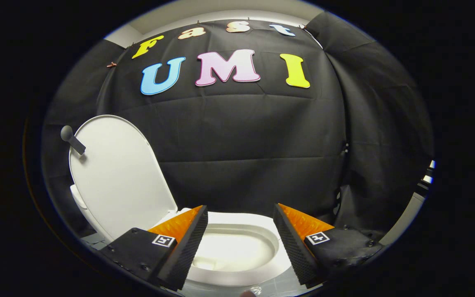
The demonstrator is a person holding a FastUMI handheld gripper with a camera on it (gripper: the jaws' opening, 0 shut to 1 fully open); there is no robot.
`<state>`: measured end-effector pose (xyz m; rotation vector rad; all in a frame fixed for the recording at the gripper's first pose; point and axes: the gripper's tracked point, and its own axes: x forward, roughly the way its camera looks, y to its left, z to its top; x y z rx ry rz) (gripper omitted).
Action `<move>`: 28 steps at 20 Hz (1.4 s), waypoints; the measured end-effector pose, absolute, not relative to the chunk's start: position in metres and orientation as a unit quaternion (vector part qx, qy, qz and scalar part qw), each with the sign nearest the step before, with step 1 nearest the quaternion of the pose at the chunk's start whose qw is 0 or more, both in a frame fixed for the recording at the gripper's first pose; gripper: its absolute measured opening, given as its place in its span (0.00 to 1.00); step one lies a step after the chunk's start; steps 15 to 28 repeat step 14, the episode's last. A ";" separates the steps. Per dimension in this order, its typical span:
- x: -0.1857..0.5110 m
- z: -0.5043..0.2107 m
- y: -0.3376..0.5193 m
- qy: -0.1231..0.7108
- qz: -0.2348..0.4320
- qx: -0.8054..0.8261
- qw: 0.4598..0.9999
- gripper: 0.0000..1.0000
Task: Open the toilet lid.
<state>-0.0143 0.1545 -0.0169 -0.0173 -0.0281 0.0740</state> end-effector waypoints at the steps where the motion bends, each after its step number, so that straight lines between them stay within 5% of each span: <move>1: -0.015 -0.017 0.154 -0.014 0.036 -0.008 0.999 0.99; 28: -0.014 -0.018 0.153 -0.012 0.035 -0.011 0.999 0.99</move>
